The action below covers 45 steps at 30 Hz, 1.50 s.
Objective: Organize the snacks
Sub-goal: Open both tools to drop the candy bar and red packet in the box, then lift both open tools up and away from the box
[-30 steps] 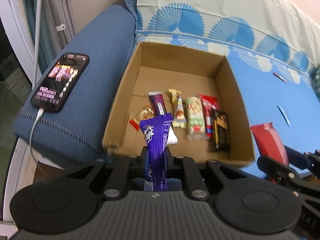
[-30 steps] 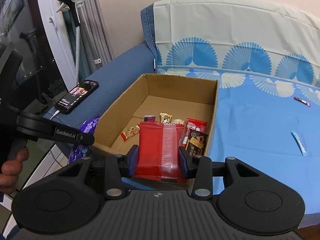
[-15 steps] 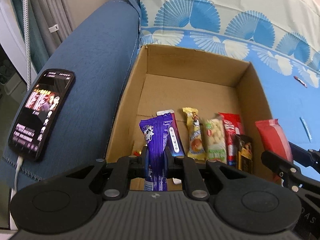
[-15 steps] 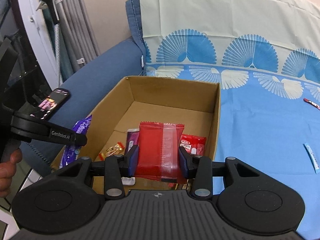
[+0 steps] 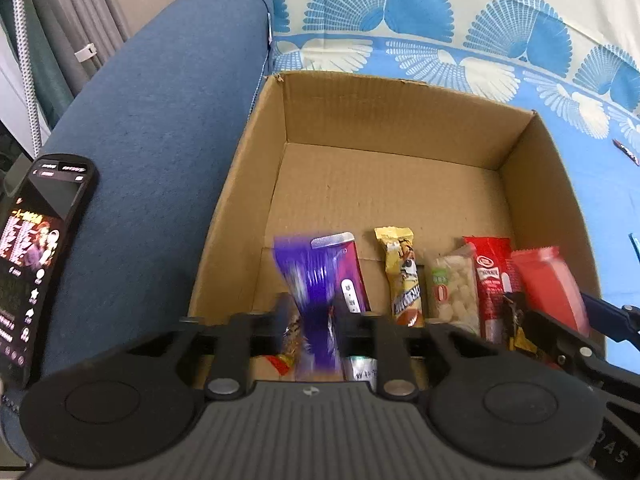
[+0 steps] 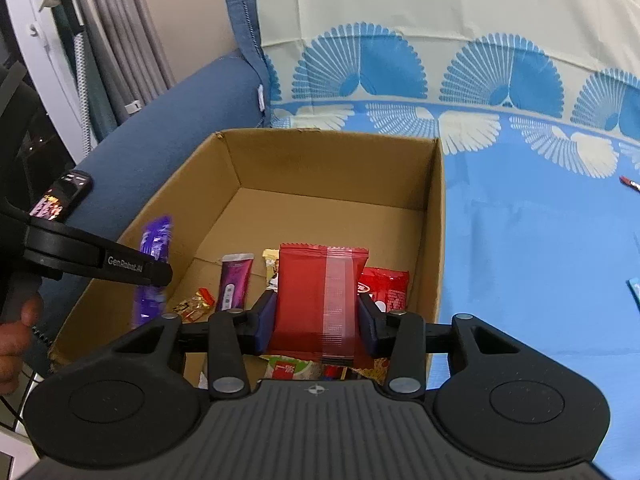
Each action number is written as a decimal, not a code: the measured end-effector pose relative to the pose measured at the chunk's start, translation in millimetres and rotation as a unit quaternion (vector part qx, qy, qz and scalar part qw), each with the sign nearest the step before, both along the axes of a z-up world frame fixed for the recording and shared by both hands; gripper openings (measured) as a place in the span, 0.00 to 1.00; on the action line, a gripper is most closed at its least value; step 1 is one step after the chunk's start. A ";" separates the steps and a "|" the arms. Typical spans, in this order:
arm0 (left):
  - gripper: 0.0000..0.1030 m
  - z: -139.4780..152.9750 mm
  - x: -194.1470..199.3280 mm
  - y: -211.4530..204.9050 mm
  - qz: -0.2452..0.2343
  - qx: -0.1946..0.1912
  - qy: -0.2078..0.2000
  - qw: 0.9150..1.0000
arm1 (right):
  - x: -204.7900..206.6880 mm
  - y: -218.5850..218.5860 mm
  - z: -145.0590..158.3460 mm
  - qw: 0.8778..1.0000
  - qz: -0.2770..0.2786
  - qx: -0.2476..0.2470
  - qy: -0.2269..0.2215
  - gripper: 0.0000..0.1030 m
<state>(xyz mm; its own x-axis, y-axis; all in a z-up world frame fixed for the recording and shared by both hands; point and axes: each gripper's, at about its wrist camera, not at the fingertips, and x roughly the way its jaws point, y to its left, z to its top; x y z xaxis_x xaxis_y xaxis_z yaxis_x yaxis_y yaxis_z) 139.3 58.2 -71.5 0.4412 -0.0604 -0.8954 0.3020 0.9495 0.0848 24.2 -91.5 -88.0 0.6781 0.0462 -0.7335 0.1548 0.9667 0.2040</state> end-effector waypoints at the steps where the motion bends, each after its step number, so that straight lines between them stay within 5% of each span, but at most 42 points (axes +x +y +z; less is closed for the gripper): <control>1: 0.87 0.2 1.2 0.2 0.002 -0.002 -0.004 1.000 | 1.8 -1.2 -0.4 1.000 -0.003 0.003 0.001 0.52; 2: 1.00 3.1 0.3 1.6 0.003 -0.008 -0.015 1.000 | 2.5 -2.3 0.7 1.000 -0.006 0.006 0.001 0.70; 3: 1.00 7.2 -2.7 3.6 0.005 -0.013 -0.031 0.999 | 2.3 -3.9 2.5 1.000 -0.011 0.010 -0.003 0.89; 4: 1.00 10.3 -6.0 4.8 0.007 -0.011 -0.042 0.999 | -1.1 -4.6 5.6 1.000 -0.019 0.010 -0.013 0.94; 20: 1.00 31.8 -115.5 48.3 0.013 0.005 -0.015 1.000 | -108.4 32.6 48.2 1.000 -0.011 0.013 -0.014 0.98; 45: 1.00 88.1 -251.9 50.4 -0.031 -0.005 -0.095 0.995 | -240.4 59.4 112.1 0.991 -0.008 -0.039 -0.124 0.99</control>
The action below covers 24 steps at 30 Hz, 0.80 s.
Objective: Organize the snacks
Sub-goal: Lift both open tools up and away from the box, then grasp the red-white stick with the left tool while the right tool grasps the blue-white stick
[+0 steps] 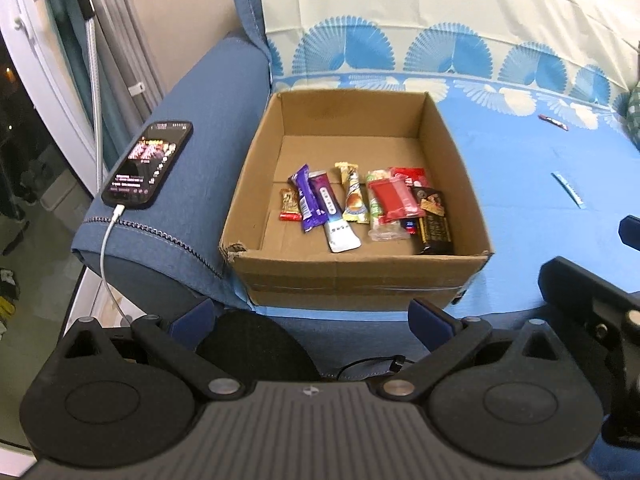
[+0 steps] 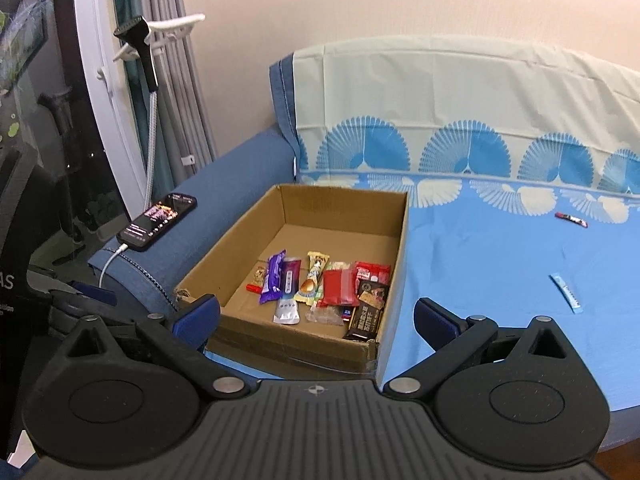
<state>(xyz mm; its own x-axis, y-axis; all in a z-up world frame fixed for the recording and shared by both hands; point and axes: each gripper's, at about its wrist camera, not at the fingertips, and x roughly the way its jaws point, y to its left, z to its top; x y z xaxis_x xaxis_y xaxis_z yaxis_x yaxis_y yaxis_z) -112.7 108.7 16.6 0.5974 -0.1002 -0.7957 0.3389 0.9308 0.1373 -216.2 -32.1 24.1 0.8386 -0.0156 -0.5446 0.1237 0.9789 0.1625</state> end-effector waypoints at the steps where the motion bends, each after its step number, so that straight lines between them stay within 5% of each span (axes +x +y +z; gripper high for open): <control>1: 1.00 2.4 -2.4 -0.4 -0.002 -0.001 -0.003 1.000 | -3.3 -0.1 1.7 1.000 -0.001 -0.001 -0.005 0.99; 15: 1.00 16.0 -14.9 -26.5 -0.022 0.000 -0.003 1.000 | -35.0 -36.8 7.0 0.997 -0.059 0.011 -0.046 0.99; 24: 1.00 12.9 11.4 -74.8 -0.041 0.030 0.010 0.999 | -20.1 -161.2 -41.3 0.981 -0.195 0.010 -0.006 0.99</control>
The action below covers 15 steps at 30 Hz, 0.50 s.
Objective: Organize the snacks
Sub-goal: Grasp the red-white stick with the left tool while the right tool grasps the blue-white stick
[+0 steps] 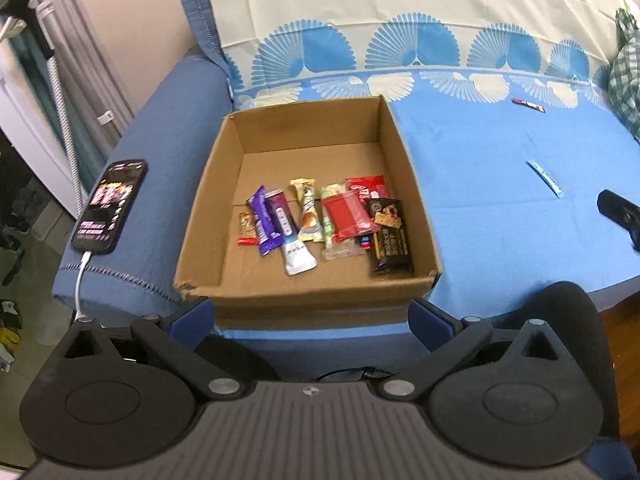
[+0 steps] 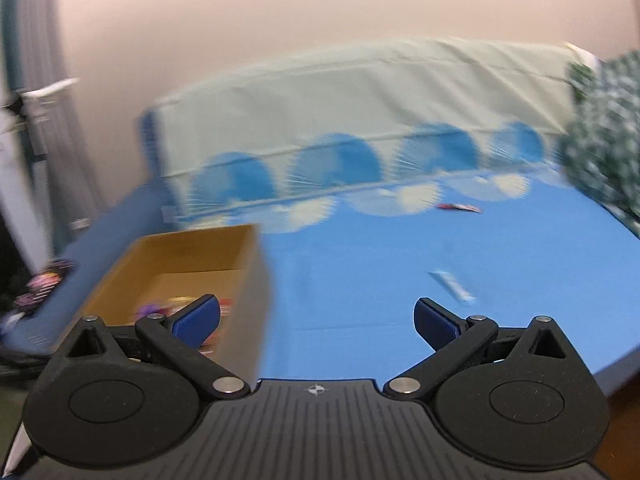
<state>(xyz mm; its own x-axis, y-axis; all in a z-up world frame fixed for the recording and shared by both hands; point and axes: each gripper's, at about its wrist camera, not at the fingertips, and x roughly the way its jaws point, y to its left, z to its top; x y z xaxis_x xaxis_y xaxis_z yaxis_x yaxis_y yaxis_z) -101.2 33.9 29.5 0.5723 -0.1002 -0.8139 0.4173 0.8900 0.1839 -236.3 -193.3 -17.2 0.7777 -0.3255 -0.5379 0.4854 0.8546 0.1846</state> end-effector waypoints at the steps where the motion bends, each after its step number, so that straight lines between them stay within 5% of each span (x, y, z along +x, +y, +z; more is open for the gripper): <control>1: 1.00 0.3 5.4 -8.1 -0.003 0.001 0.003 1.000 | 6.4 -19.1 -9.7 1.000 -0.014 0.000 0.010 0.99; 15: 1.00 -13.2 122.3 -226.5 -0.117 0.023 -0.027 0.993 | 142.1 -232.9 -190.8 0.983 -0.064 0.058 0.164 0.99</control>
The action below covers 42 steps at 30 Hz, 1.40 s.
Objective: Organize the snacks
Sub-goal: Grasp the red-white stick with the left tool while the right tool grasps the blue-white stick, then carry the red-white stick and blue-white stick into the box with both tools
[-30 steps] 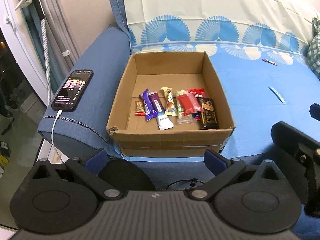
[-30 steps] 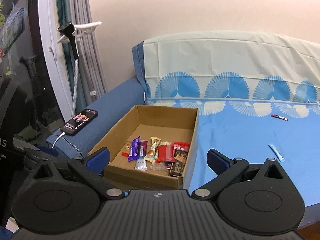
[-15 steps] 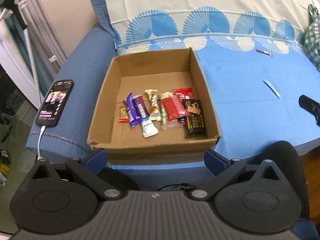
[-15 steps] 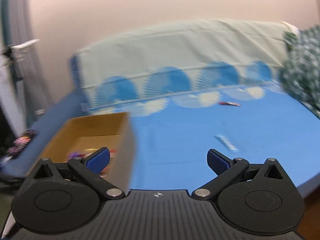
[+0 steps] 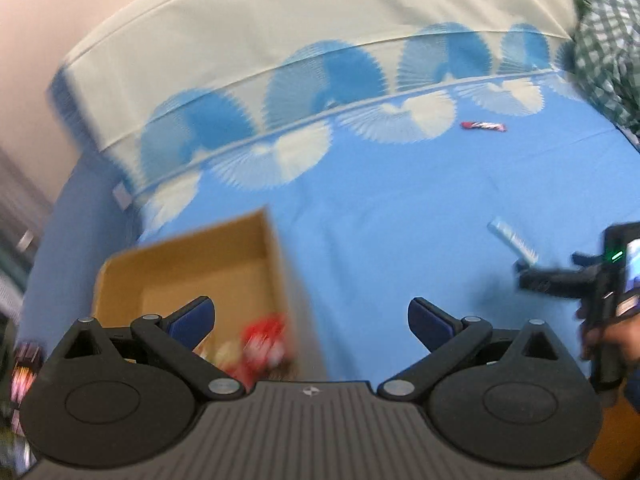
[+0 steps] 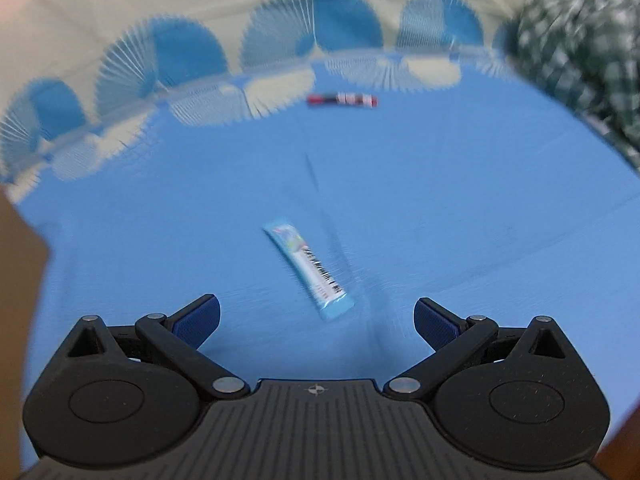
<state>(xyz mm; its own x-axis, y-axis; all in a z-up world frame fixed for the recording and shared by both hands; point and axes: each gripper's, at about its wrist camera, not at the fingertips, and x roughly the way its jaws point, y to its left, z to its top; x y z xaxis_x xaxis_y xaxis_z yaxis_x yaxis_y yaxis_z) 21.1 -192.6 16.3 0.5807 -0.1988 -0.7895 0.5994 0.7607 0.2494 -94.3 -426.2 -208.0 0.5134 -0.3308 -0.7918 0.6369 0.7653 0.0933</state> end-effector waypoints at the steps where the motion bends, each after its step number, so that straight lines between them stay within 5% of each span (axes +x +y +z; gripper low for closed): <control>1: 1.00 -5.6 9.9 -18.9 -0.009 -0.001 0.001 1.000 | 8.7 -4.7 -9.2 1.000 0.010 0.002 0.008 0.99; 4: 1.00 -24.4 35.3 -77.8 -0.041 -0.006 0.001 0.999 | 28.8 -6.3 -31.1 0.997 0.055 -0.043 0.034 0.99; 5: 1.00 -30.8 41.7 -95.8 -0.051 -0.005 -0.002 0.999 | 29.4 -9.2 -32.0 0.995 0.073 -0.060 0.021 0.90; 9: 1.00 -61.4 67.5 -180.8 -0.105 -0.006 -0.020 0.994 | 17.3 -3.6 -31.3 0.991 0.104 -0.076 -0.020 0.15; 14: 1.00 -108.8 90.0 -290.2 -0.202 0.007 -0.037 0.979 | -36.3 -30.1 -27.5 0.998 -0.030 -0.044 -0.041 0.15; 20: 1.00 -176.6 115.2 -414.1 -0.312 0.072 -0.068 0.945 | -83.7 -48.8 -30.5 0.989 -0.111 0.002 -0.093 0.15; 24: 1.00 -212.4 137.3 -463.8 -0.307 0.101 -0.090 0.942 | -85.6 -59.2 -33.9 0.985 -0.121 0.024 -0.123 0.16; 28: 0.99 -233.7 160.3 -486.0 -0.294 0.096 -0.041 0.950 | -88.6 -72.1 -39.6 0.977 -0.133 0.059 -0.155 0.15; 30: 0.77 -231.3 172.1 -486.8 -0.270 0.052 0.001 0.962 | -85.5 -77.3 -41.2 0.976 -0.134 0.065 -0.162 0.15; 32: 0.10 -228.3 186.0 -484.0 -0.247 0.000 0.089 0.965 | -84.5 -75.8 -41.9 0.976 -0.133 0.059 -0.162 0.15; 36: 0.08 -226.5 178.1 -462.3 -0.235 -0.002 0.104 0.966 | -81.2 -66.7 -39.7 0.979 -0.132 0.041 -0.149 0.16; 42: 0.08 -196.7 140.8 -346.9 -0.197 -0.045 0.147 0.968 | -86.3 -54.4 -27.2 0.976 -0.150 0.073 -0.142 0.15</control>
<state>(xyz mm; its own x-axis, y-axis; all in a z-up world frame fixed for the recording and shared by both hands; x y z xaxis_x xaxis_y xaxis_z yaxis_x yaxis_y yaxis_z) 161.9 -539.5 -180.4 0.1984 -0.4350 -0.8783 0.8821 0.4699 -0.0335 -180.6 -480.7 -235.1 0.6164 -0.3935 -0.6821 0.7626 0.5143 0.3924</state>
